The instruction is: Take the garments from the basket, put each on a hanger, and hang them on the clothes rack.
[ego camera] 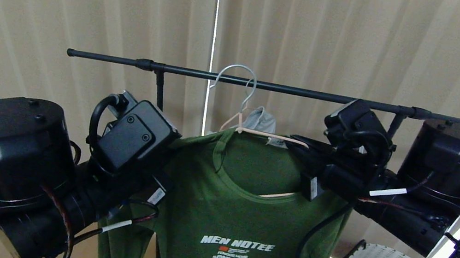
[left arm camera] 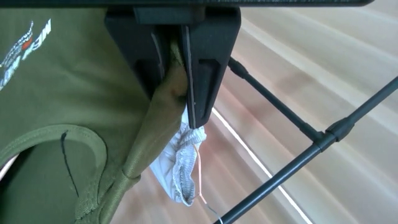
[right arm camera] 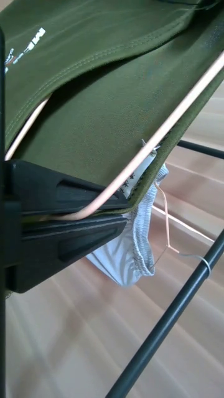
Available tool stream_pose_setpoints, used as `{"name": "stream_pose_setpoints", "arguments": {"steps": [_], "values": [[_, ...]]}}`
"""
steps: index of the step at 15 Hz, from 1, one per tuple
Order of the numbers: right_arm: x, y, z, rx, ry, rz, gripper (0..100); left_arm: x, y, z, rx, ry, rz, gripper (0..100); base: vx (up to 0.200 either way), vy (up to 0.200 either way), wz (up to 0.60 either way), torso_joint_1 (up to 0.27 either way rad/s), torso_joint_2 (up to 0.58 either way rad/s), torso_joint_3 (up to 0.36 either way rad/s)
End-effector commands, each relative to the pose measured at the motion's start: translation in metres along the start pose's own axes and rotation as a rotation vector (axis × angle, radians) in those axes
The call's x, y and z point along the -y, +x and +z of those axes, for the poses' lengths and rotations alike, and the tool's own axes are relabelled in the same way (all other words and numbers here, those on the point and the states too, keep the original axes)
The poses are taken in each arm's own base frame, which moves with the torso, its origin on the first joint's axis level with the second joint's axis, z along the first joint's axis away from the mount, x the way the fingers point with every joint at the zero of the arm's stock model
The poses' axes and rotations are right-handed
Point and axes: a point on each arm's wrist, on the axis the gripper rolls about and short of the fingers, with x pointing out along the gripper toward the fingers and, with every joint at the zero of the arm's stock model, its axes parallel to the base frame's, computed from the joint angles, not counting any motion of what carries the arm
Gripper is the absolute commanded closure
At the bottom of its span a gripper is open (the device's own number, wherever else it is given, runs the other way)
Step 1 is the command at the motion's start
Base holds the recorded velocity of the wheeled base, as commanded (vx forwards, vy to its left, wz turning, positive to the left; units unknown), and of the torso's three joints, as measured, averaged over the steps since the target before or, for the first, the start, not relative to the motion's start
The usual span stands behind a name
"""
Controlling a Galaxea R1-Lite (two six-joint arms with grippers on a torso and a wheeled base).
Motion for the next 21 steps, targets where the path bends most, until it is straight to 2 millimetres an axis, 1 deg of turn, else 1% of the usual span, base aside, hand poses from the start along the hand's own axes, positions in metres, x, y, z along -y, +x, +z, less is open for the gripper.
{"name": "stream_pose_setpoints", "arguments": {"steps": [1,2,3,6,8,9,12,15,16,19,21], "values": [[0.000,-0.001,0.001,0.003,-0.001,-0.001,100,0.000,0.000,0.000,-0.001,0.001,-0.001,100,0.000,0.000,0.00,0.000,0.00,0.000],[0.000,-0.003,0.001,0.012,0.000,-0.004,100,0.000,0.000,0.000,0.000,0.001,0.000,100,0.000,0.000,0.00,0.000,0.00,0.000],[0.000,-0.005,-0.001,0.013,-0.002,-0.004,100,0.000,0.000,0.000,0.000,0.001,0.000,0,0.000,0.000,0.00,0.000,0.00,0.000],[0.001,-0.015,-0.004,0.011,0.001,-0.010,100,0.002,-0.004,-0.004,0.003,0.002,-0.036,0,0.000,0.000,0.00,0.000,0.00,0.000],[0.014,-0.018,-0.007,0.003,0.004,-0.056,100,0.002,-0.005,-0.004,0.034,-0.002,-0.087,0,0.000,0.000,0.00,0.000,0.00,0.000],[0.017,-0.021,-0.007,-0.001,0.005,-0.066,100,0.002,-0.004,-0.003,0.040,-0.003,-0.089,0,0.000,0.000,0.00,0.000,0.00,0.000],[0.027,-0.037,-0.011,-0.015,0.008,-0.108,100,0.001,-0.010,-0.004,0.041,-0.034,-0.096,0,0.000,0.000,0.00,0.000,0.00,0.000],[0.044,-0.043,-0.016,-0.030,0.017,-0.173,100,0.001,-0.015,-0.006,0.054,-0.079,-0.132,0,0.000,0.000,0.00,0.000,0.00,0.000],[0.053,-0.049,-0.018,-0.034,0.020,-0.214,100,0.001,-0.017,-0.008,0.044,-0.097,-0.133,0,0.000,0.000,0.00,0.000,0.00,0.000],[0.059,-0.063,-0.017,-0.022,0.025,-0.247,100,0.000,-0.030,-0.014,0.035,-0.106,-0.136,0,0.000,0.000,0.00,0.000,0.00,0.000],[0.059,-0.073,-0.014,-0.004,0.027,-0.258,100,-0.004,-0.039,-0.024,0.006,-0.104,-0.123,0,0.000,0.000,0.00,0.000,0.00,0.000]]}}
